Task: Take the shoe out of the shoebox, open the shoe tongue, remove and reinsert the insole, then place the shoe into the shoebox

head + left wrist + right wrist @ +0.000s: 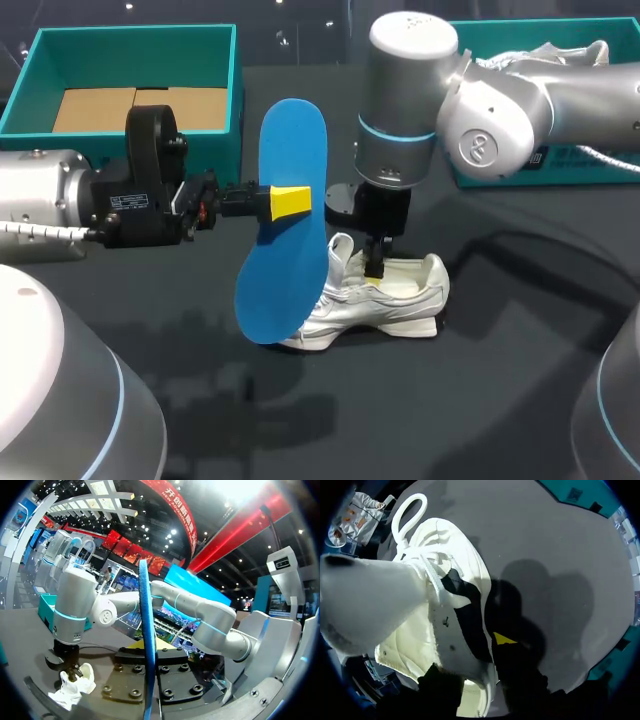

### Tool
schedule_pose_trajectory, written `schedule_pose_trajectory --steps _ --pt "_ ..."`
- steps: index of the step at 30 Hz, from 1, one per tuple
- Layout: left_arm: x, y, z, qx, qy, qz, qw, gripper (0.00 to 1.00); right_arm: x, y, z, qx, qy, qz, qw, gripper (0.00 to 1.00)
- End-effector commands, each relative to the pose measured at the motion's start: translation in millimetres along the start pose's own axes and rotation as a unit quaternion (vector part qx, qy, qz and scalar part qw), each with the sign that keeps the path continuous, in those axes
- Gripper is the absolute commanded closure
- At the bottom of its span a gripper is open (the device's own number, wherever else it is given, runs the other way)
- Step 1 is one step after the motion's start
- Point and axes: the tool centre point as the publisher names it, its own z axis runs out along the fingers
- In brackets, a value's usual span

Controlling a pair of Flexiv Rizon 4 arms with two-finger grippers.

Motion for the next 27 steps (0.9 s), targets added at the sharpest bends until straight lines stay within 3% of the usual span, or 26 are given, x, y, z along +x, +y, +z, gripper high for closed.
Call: schedule_pose_trajectory --steps 1,10,17,22,27 --pt "0.2 1 1 0.002 -0.001 0.0 1.0 1.0 5.4 -3.2 -3 -0.001 -0.006 0.003 1.0 1.0" --pt "0.2 1 1 0.002 -0.001 0.0 1.0 1.0 22.3 -6.6 -24 -0.009 -0.019 0.03 0.999 1.0" --pt "0.2 1 1 0.002 -0.001 0.0 1.0 1.0 40.3 -8.9 -36 -0.03 -0.017 0.127 0.991 1.0" --pt "0.2 1 1 0.002 -0.001 0.0 1.0 1.0 59.4 -9.8 -40 -0.081 -0.031 0.231 0.969 1.0" --pt "0.2 1 1 0.002 -0.001 0.0 1.0 1.0 81.0 2.7 -46 -0.121 -0.06 0.343 0.93 1.0"
